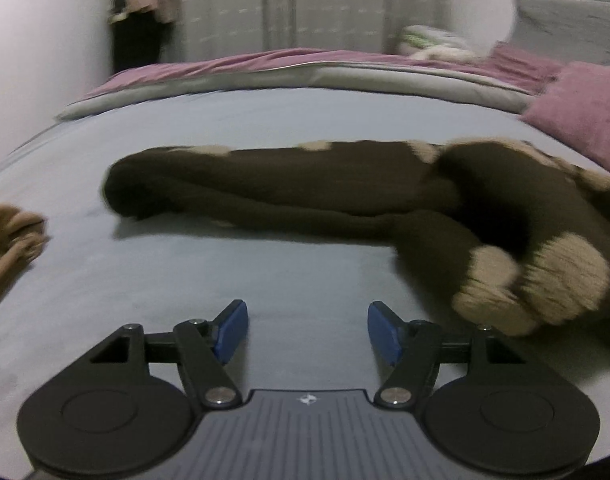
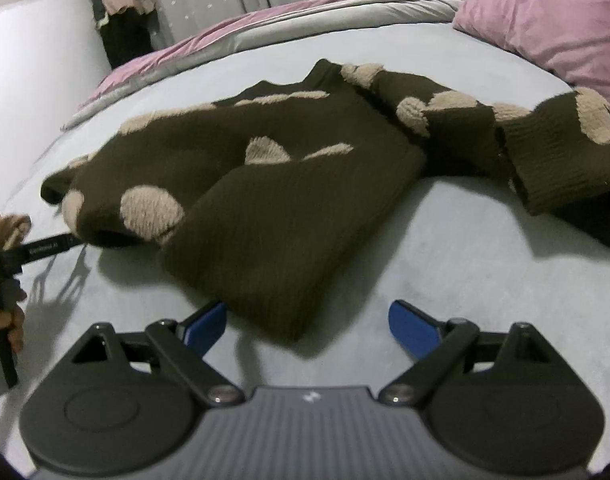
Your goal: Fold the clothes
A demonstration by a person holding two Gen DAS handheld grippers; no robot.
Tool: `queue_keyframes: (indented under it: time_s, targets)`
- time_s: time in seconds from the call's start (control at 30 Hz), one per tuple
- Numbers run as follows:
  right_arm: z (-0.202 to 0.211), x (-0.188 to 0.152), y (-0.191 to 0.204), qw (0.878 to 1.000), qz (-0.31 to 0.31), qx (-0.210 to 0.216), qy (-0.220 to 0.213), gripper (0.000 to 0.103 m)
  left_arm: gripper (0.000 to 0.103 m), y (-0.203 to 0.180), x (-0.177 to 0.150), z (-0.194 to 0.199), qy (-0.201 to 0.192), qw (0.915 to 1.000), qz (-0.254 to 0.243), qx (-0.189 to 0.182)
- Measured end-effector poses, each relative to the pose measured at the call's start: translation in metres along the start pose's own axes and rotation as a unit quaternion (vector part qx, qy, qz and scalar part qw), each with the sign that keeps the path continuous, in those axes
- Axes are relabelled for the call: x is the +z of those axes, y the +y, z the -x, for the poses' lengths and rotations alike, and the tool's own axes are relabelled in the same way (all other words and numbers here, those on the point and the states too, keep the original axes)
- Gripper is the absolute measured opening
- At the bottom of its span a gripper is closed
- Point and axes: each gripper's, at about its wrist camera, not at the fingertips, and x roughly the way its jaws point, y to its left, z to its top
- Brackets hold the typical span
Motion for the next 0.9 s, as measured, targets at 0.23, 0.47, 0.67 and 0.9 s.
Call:
queue_keyframes:
  time_s: [0.23, 0.47, 0.67, 0.9]
  targets:
    - [-0.006, -0.005, 0.011, 0.999, 0.041, 0.000, -0.014, 0.091, 0.066, -0.001, 0.006, -0.007, -0.015, 0.9980, -0.011, -0.061]
    - [-0.013, -0.007, 0.018, 0.997, 0.074, -0.006, -0.038, 0.088, 0.064, -0.006, 0.016, -0.013, -0.043, 0.9902, -0.057, -0.120]
    - [-0.017, -0.007, 0.020, 0.994, 0.093, -0.001, -0.058, 0.082, 0.062, -0.010, 0.028, -0.020, -0.044, 0.9798, -0.095, -0.171]
    - [-0.013, -0.002, 0.015, 0.994, 0.070, 0.030, -0.084, 0.061, 0.057, -0.018, 0.040, -0.024, -0.046, 0.9720, -0.062, -0.222]
